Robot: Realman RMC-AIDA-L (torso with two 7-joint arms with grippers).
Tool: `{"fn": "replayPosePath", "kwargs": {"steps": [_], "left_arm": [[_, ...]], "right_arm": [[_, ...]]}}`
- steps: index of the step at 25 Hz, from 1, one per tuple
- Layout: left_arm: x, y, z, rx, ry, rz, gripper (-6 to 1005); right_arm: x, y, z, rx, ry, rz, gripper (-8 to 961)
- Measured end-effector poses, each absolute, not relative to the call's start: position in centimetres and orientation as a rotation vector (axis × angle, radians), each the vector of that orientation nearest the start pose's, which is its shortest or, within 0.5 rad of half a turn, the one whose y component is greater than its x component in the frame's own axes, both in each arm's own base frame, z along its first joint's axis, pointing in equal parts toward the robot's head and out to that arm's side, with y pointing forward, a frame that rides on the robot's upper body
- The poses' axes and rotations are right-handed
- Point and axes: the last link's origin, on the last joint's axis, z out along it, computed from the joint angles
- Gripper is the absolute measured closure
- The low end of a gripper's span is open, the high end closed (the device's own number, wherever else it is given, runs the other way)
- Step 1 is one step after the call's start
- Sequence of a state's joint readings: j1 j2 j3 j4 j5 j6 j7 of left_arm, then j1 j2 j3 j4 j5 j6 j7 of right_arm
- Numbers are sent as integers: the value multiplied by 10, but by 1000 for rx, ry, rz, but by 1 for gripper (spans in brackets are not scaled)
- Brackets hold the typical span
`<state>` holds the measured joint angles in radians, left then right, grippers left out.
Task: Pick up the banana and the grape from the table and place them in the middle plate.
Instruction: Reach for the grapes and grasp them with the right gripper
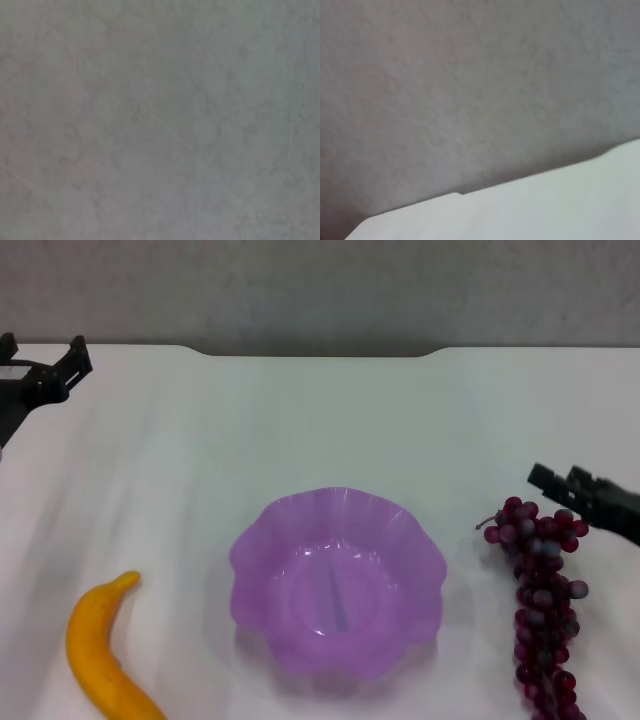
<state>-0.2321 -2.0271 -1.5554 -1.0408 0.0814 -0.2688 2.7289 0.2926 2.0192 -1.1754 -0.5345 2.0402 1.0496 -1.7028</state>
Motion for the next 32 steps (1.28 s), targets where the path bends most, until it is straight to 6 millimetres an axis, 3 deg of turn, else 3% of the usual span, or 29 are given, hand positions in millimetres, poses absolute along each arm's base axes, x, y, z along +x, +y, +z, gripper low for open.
{"fn": "replayPosePath", "kwargs": {"steps": [13,26,32], "left_arm": [[-277,393,57,-1624,-672,-550,118],[-275,394,56,-1632,-663,-546,118],[-281,392,56,-1623,-678,-533,118]], "right_arm": [[359,305,-8,-1883,1308,916,72],[356,298,-46,-1992,1400,799,72],[350,298,-38,-1992,1336,890,73]]}}
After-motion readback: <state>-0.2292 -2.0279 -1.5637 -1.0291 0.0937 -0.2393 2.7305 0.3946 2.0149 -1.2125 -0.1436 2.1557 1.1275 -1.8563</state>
